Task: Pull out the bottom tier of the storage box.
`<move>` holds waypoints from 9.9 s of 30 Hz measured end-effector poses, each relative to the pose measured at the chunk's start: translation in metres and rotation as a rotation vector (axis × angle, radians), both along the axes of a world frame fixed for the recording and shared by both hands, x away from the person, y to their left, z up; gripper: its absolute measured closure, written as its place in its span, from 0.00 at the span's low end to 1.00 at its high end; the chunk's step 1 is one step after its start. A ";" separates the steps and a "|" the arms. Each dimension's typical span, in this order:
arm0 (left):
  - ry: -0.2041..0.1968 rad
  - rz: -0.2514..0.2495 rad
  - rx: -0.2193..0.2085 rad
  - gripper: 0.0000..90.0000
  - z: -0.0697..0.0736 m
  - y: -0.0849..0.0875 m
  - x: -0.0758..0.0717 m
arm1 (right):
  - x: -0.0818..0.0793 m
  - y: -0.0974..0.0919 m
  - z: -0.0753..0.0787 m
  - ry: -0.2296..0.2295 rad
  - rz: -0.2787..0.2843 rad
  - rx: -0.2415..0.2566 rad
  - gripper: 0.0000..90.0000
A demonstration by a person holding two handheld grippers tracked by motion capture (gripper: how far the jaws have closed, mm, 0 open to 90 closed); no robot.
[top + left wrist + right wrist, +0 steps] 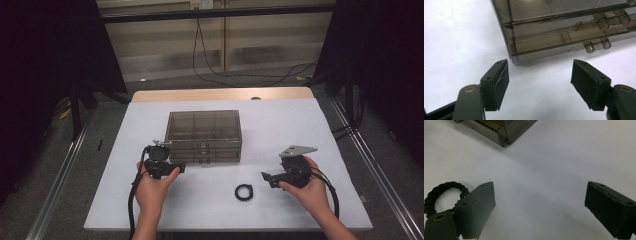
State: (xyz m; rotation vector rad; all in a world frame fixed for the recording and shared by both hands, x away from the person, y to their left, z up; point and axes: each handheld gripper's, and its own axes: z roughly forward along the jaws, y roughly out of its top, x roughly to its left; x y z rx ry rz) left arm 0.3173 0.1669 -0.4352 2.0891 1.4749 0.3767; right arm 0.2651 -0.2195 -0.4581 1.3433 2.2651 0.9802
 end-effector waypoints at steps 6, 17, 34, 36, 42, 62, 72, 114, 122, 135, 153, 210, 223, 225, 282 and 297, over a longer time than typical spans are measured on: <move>0.002 -0.013 -0.021 0.32 -0.001 0.015 0.005 | 0.006 0.014 0.001 0.003 0.008 -0.002 0.10; -0.038 -0.050 -0.011 0.31 0.000 0.031 0.008 | 0.016 0.033 0.003 0.002 0.017 0.006 0.12; -0.083 -0.170 -0.040 0.41 -0.015 0.035 0.011 | 0.028 0.061 -0.001 -0.003 0.056 0.043 0.38; -0.094 -0.197 -0.025 0.42 -0.016 0.034 0.012 | 0.030 0.063 -0.001 -0.017 0.065 0.042 0.42; -0.127 -0.222 -0.023 0.45 -0.017 0.032 0.014 | 0.032 0.070 -0.002 -0.025 0.090 0.050 0.50; -0.110 -0.274 -0.012 0.63 -0.026 0.029 0.014 | 0.038 0.076 -0.007 -0.004 0.128 0.057 0.71; -0.107 -0.280 -0.036 0.67 -0.026 0.029 0.012 | 0.038 0.074 -0.007 0.002 0.133 0.047 0.76; -0.049 -0.261 -0.058 0.73 -0.023 0.032 0.002 | 0.031 0.075 -0.008 0.034 0.169 0.053 0.80; -0.037 -0.261 -0.065 0.73 -0.023 0.033 0.002 | 0.029 0.075 -0.008 0.041 0.173 0.055 0.80; -0.034 -0.258 -0.063 0.73 -0.023 0.033 -0.001 | 0.027 0.074 -0.010 0.043 0.181 0.060 0.80; -0.026 -0.260 -0.065 0.73 -0.024 0.035 -0.005 | 0.022 0.073 -0.010 0.040 0.199 0.067 0.80; -0.010 -0.280 -0.055 0.76 -0.025 0.038 -0.015 | 0.010 0.073 -0.007 0.062 0.226 0.067 0.80; -0.011 -0.287 -0.056 0.76 -0.024 0.039 -0.019 | 0.007 0.074 -0.006 0.054 0.238 0.063 0.80; -0.010 -0.288 -0.054 0.76 -0.024 0.039 -0.020 | 0.007 0.074 -0.005 0.051 0.241 0.057 0.80; -0.021 -0.317 -0.035 0.78 -0.015 0.038 -0.032 | 0.000 0.070 -0.008 0.058 0.261 0.067 0.84; -0.032 -0.326 -0.025 0.79 -0.012 0.038 -0.034 | -0.002 0.070 -0.007 0.069 0.275 0.058 0.84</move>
